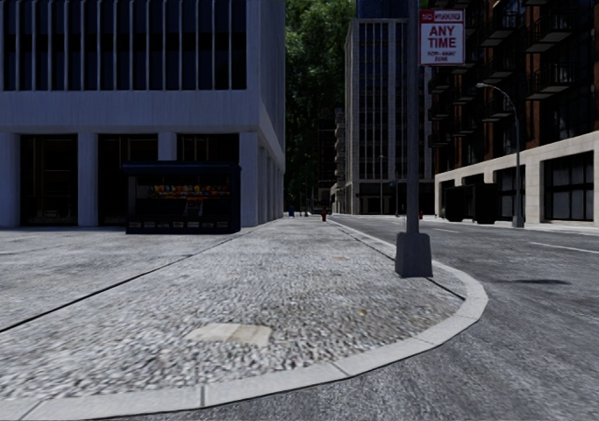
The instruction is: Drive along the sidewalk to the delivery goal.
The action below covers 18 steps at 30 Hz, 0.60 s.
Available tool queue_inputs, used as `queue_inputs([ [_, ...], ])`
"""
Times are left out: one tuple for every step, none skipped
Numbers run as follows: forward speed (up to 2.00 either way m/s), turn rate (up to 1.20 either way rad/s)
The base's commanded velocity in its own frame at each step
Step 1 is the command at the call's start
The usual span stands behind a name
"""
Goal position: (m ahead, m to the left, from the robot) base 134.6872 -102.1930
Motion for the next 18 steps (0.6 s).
queue_inputs([
  [2.00, 0.00],
  [2.00, 0.00],
  [2.00, 0.00],
  [2.00, 0.00],
  [2.00, 0.00],
  [2.00, 0.00],
  [2.00, 0.00],
  [2.00, 0.00],
  [2.00, 0.00],
  [1.97, 0.00],
  [1.86, 0.00],
  [1.71, 0.00],
  [1.54, 0.00],
  [1.54, 0.00],
  [1.39, 0.00],
  [1.31, 0.00],
  [1.27, 0.00],
  [1.25, 0.00],
])
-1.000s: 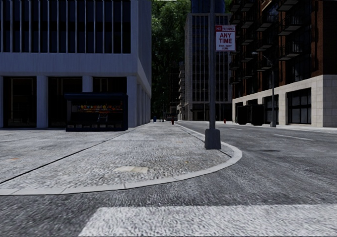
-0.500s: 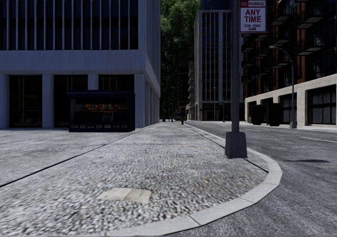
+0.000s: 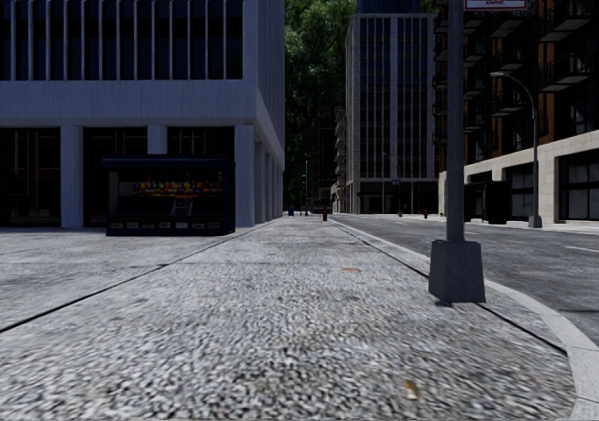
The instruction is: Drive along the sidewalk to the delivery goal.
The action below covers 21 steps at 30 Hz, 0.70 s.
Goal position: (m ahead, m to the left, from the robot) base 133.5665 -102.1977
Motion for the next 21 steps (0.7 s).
queue_inputs([
  [1.24, 0.00],
  [1.24, 0.00],
  [1.24, 0.00],
  [1.24, 0.00],
  [1.24, 0.00],
  [1.24, 0.00],
  [1.24, 0.00],
  [1.24, 0.00],
  [1.24, 0.00],
  [1.24, 0.00],
  [1.25, 0.00],
  [1.25, 0.00],
  [1.25, 0.00],
  [1.26, 0.00],
  [1.28, 0.00],
  [1.31, 0.00],
  [1.33, 0.00],
  [1.36, 0.00],
  [1.36, 0.00],
  [1.43, 0.00],
  [1.49, 0.00],
])
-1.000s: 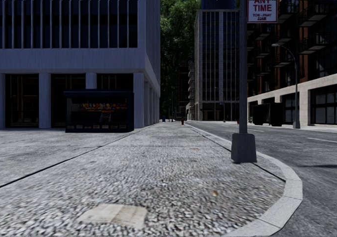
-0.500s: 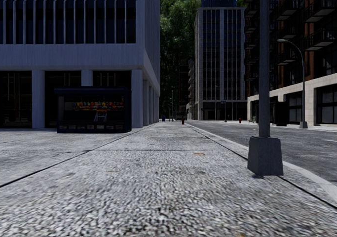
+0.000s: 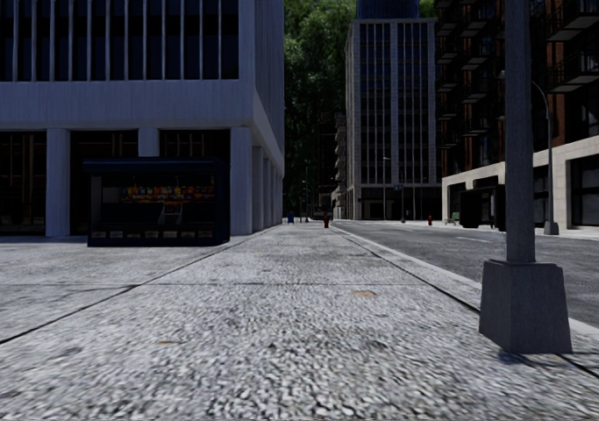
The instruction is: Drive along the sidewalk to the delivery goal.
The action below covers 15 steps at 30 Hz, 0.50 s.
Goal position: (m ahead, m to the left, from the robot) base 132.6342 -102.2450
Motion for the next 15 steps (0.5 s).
queue_inputs([
  [1.54, 0.00],
  [1.60, 0.00],
  [1.60, 0.00],
  [1.64, 0.00],
  [1.67, 0.00],
  [1.72, 0.00],
  [2.00, 0.00],
  [2.00, 0.00],
  [2.00, 0.00],
  [2.00, 0.00],
  [2.00, 0.00],
  [2.00, 0.00],
  [2.00, 0.00],
  [2.00, 0.00],
  [2.00, 0.00],
])
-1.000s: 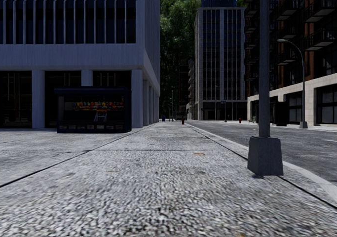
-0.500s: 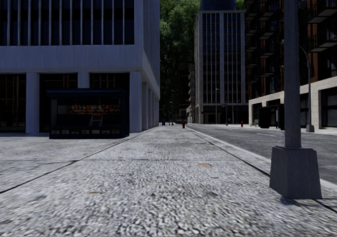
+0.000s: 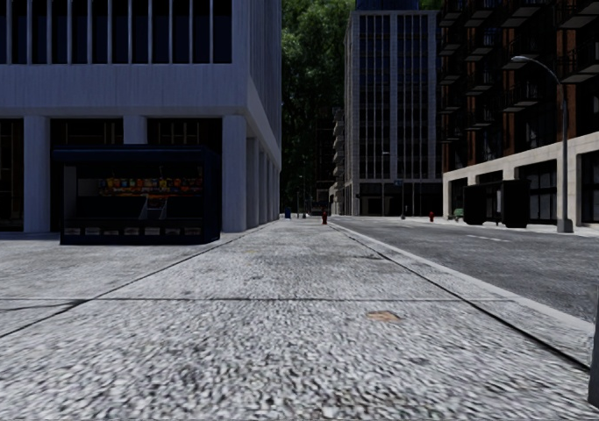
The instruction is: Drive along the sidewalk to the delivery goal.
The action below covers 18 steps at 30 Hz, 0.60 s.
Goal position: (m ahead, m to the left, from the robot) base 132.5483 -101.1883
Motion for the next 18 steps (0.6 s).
queue_inputs([
  [2.00, 0.00],
  [2.00, 0.00],
  [2.00, 0.00],
  [2.00, 0.00],
  [2.00, 0.00],
  [2.00, 0.00],
  [2.00, 0.00],
  [2.00, 0.00],
  [2.00, 0.00],
  [2.00, 0.00],
  [2.00, 0.00],
  [2.00, 0.00],
  [2.00, 0.00],
  [2.00, 0.00],
  [2.00, 0.00],
  [2.00, 0.00],
  [2.00, 0.00],
  [2.00, 0.00],
])
